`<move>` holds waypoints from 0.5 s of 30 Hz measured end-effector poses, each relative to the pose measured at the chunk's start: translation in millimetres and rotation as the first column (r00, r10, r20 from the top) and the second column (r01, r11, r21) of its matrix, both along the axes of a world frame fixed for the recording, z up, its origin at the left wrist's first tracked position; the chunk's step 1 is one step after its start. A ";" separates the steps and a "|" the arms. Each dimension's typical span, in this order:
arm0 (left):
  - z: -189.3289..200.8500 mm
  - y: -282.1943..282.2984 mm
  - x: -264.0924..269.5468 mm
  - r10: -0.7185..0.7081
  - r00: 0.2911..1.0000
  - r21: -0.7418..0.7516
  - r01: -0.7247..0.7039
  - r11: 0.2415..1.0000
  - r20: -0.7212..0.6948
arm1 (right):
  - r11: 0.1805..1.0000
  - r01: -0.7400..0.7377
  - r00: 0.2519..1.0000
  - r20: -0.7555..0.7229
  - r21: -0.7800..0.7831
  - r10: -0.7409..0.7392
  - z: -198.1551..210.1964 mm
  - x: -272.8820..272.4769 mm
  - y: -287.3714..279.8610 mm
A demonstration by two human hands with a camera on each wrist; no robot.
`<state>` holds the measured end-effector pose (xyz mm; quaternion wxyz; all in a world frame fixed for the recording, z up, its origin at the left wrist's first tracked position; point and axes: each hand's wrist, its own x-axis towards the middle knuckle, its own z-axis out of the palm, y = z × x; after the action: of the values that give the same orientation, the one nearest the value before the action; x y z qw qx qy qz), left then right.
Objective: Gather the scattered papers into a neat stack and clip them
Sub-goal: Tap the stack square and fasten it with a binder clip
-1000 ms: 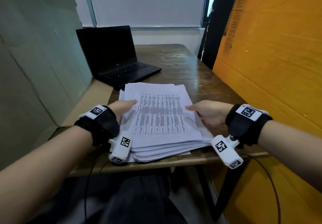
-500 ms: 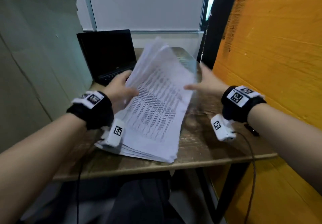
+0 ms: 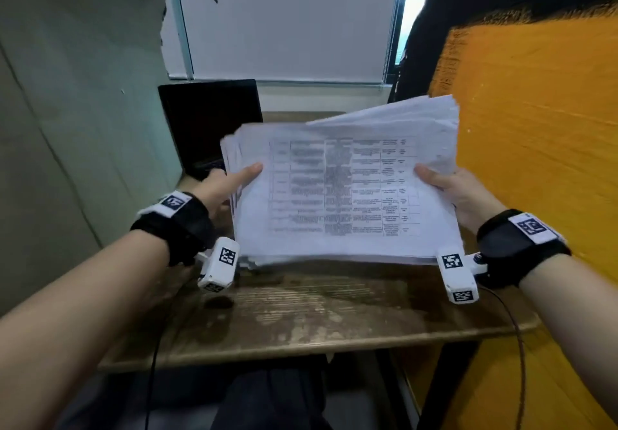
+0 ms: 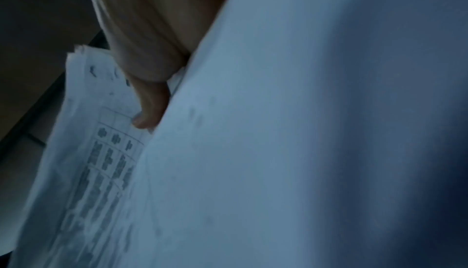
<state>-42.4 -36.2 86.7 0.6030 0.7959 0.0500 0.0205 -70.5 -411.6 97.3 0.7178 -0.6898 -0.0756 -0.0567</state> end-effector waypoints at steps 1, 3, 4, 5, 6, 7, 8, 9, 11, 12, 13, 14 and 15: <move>-3.2 -4.3 -0.4 -0.065 0.996 -0.150 0.073 0.986 0.058 | 0.999 -0.015 0.999 0.032 0.033 0.014 0.8 1.1 1.3; 3.7 -15.9 -4.7 0.084 0.961 -0.261 -0.013 0.965 0.263 | 0.996 -0.044 0.994 0.098 0.075 0.037 3.8 5.5 6.2; 9.0 -20.8 -7.6 0.164 0.918 -0.295 -0.055 0.954 0.360 | 0.996 -0.053 0.990 0.132 0.071 0.043 3.5 7.6 8.5; 11.3 -21.5 -10.2 0.197 0.880 -0.313 -0.058 0.948 0.433 | 0.997 -0.066 0.985 0.161 0.050 0.057 2.5 8.5 11.2; 12.4 -22.0 -12.3 0.207 0.852 -0.320 -0.050 0.946 0.480 | 0.996 -0.082 0.983 0.169 0.029 0.076 -0.8 8.1 12.7; 10.5 -21.4 -16.6 0.194 0.845 -0.318 -0.030 0.948 0.498 | 0.997 -0.079 0.985 0.158 0.022 0.075 -6.5 7.0 13.2; 2.3 -18.2 -17.0 0.188 0.842 -0.314 -0.024 0.949 0.506 | 0.996 -0.075 0.989 0.134 0.037 0.070 -14.0 5.6 13.1; -5.9 -16.5 -20.5 0.176 0.850 -0.268 -0.043 0.963 0.497 | 0.996 -0.069 0.993 0.103 0.060 0.063 -22.6 4.3 13.7; -17.9 -20.9 -23.9 0.193 0.853 -0.200 -0.106 0.974 0.485 | 0.987 -0.086 0.996 0.049 0.136 0.080 -36.6 1.9 18.5; -21.7 -26.2 -22.6 0.242 0.839 -0.253 -0.129 0.959 0.488 | 0.981 -0.065 0.998 0.030 0.183 0.060 -40.8 3.3 23.6; -20.4 -33.5 -21.9 0.285 0.819 -0.315 -0.136 0.939 0.499 | 0.975 -0.015 1.000 0.015 0.223 0.012 -39.5 4.9 31.0; -15.2 -40.7 -21.9 0.329 0.791 -0.357 -0.151 0.922 0.515 | 0.966 0.047 0.999 0.005 0.253 -0.050 -33.3 5.3 40.2; -7.9 -46.0 -22.5 0.343 0.768 -0.353 -0.162 0.922 0.541 | 0.957 0.096 0.995 0.012 0.275 -0.104 -26.0 8.2 47.2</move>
<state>-64.9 -82.2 78.8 0.6877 0.6393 -0.0309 0.3425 -62.4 -364.4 71.3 0.8016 -0.5858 -0.0414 -0.1119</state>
